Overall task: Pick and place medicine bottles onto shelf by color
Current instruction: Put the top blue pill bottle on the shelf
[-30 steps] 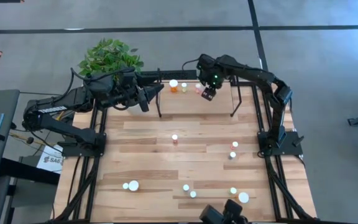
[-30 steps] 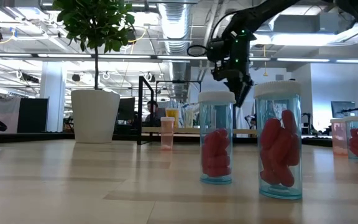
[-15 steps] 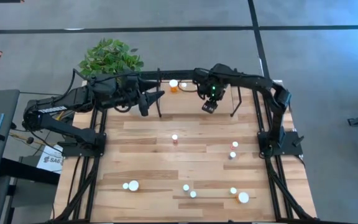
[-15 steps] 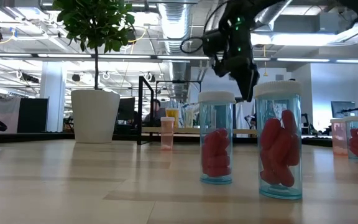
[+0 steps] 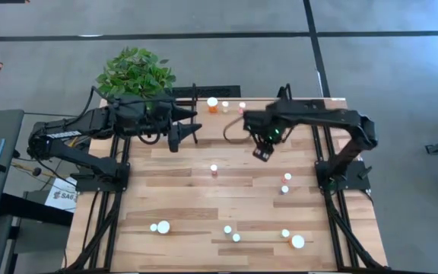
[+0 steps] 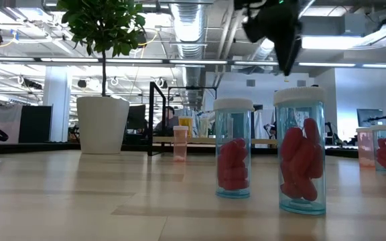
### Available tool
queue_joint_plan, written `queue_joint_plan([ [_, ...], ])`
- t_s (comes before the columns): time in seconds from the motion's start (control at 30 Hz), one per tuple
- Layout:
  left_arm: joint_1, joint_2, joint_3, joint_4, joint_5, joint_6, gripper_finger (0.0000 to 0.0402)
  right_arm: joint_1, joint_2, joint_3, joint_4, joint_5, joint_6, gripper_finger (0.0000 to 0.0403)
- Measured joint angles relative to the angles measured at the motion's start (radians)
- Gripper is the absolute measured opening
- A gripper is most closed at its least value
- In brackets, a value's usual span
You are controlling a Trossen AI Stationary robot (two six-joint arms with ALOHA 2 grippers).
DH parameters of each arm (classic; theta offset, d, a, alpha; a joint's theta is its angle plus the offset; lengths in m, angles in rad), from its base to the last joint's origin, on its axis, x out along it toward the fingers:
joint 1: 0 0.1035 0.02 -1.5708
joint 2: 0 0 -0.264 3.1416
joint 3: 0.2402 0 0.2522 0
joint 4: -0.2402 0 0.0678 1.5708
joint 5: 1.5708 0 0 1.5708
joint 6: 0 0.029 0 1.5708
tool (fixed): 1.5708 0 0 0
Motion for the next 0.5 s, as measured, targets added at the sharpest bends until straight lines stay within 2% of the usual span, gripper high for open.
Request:
queue_joint_plan([
  [0.13, 0.0, 0.0, 0.0, -0.017, 0.06, -0.005, 0.0237, 0.107, -0.069, -0.118, -0.014, -0.002, 0.231, 0.0244],
  [0.3, 0.0, 0.0, 0.0, -0.025, 0.132, -0.007, 0.0237, 0.254, -0.115, -0.229, -0.007, -0.119, 0.599, 0.0244],
  [0.5, -0.001, 0.0, 0.0, -0.024, 0.148, 0.006, 0.0237, 0.395, -0.109, -0.287, 0.009, -0.123, 0.856, 0.0244],
])
